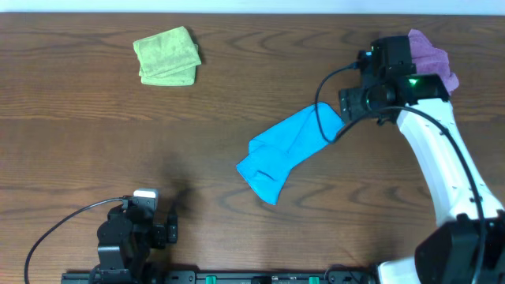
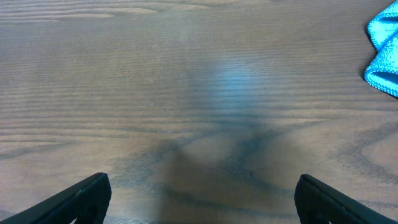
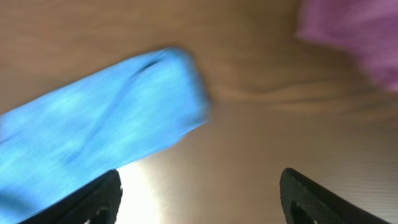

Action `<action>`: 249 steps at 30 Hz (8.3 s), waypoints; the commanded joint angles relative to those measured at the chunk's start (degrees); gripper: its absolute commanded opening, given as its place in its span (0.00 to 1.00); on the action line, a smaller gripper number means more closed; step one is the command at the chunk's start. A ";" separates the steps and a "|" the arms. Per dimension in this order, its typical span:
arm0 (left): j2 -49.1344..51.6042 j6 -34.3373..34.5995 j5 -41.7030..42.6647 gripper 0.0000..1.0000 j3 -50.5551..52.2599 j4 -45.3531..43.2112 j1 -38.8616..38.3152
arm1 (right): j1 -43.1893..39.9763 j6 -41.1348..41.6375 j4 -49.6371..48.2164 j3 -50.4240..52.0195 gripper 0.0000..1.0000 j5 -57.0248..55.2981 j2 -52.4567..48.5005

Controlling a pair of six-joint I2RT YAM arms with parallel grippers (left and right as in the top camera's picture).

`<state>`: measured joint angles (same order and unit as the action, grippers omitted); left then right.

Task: Fold the cloth

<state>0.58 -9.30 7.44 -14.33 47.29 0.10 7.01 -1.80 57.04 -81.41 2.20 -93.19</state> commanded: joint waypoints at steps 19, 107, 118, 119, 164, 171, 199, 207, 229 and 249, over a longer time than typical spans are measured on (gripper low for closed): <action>-0.37 -0.74 2.08 0.96 0.44 -4.26 -0.13 | 22.71 -10.49 -9.73 16.06 0.67 24.48 -0.90; -0.37 11.72 13.64 0.95 0.44 -7.26 -0.13 | 12.61 48.94 20.13 23.82 0.01 -25.40 15.19; -0.37 13.84 13.62 0.95 0.44 -7.28 -0.13 | 0.42 49.44 18.75 23.80 0.78 -25.00 15.19; -0.37 13.84 13.62 0.96 0.44 -7.28 -0.13 | 0.59 47.15 17.70 23.80 0.76 -24.06 15.21; -0.37 14.69 13.57 0.95 0.44 -7.26 -0.13 | -4.90 11.23 -10.60 23.89 0.57 0.68 -2.71; -0.37 14.69 13.60 0.95 0.44 -7.26 -0.13 | -5.86 7.61 -11.45 23.89 0.53 8.48 -5.38; -0.37 14.69 13.57 0.95 0.44 -7.26 -0.13 | -5.86 5.77 -11.47 23.89 0.34 7.67 -5.38; -0.37 14.69 13.38 0.95 0.44 -7.26 -0.13 | -5.86 5.75 -11.61 23.87 0.01 11.04 -5.38; -0.37 14.69 13.35 0.95 0.44 -7.26 -0.13 | 12.24 18.67 -39.06 23.17 0.01 22.53 -4.61; -0.37 14.71 13.64 0.95 0.44 -7.28 -0.13 | 19.02 31.78 -63.87 4.96 0.33 30.03 -28.04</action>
<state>0.58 4.75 20.64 -14.15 40.07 0.10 25.02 29.67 -7.14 -71.22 27.70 -121.12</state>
